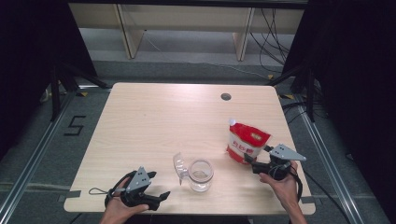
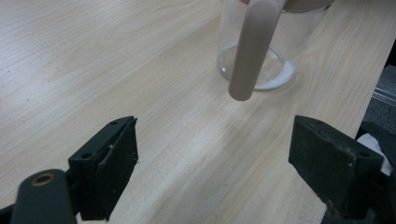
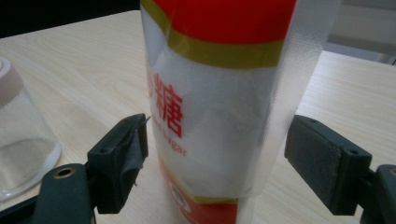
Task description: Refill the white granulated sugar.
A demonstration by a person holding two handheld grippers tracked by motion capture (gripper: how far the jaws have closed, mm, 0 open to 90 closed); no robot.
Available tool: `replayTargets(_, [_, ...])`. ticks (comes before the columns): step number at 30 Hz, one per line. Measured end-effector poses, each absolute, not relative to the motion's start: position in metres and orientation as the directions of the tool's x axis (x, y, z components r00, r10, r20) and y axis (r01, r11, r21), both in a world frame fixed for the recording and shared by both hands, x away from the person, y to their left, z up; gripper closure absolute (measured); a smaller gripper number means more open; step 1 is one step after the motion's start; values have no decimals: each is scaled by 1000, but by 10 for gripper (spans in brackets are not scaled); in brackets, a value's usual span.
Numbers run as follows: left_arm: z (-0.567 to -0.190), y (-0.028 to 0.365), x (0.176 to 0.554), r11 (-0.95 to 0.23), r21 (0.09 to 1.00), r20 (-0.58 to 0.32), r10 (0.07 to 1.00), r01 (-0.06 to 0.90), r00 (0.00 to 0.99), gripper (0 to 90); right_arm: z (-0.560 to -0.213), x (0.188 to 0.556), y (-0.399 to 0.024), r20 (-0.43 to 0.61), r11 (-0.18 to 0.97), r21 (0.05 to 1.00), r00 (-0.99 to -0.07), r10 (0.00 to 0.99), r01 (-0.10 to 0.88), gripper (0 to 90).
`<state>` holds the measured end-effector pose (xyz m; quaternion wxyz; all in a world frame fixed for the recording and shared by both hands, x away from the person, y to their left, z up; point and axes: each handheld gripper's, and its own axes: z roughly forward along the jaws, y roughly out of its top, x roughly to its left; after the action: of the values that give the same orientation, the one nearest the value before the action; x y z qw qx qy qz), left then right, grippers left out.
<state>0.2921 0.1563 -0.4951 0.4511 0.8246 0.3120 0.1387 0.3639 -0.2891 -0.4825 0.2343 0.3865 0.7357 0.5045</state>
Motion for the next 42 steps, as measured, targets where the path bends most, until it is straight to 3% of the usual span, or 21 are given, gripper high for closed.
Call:
replayTargets(7, [-495, 156, 291, -394, 826, -62, 647, 403, 760, 153, -484, 371, -286, -19, 243, 932, -631, 776, 271, 304])
replayTargets(14, [-495, 157, 293, -409, 820, -59, 636, 401, 769, 153, -486, 373, -282, 11, 226, 929, -631, 776, 294, 316])
replayTargets(17, [-495, 156, 293, -407, 821, -58, 638, 400, 768, 153, -488, 378, -282, 3, 225, 938, -657, 754, 263, 365])
replayTargets(26, [-495, 156, 293, -406, 823, -50, 646, 398, 762, 153, -484, 370, -270, -21, 237, 928, -597, 802, 287, 394])
replayTargets(42, [-496, 155, 294, -397, 825, -67, 637, 401, 768, 153, -484, 356, -253, 5, 149, 934, -427, 904, 326, 413])
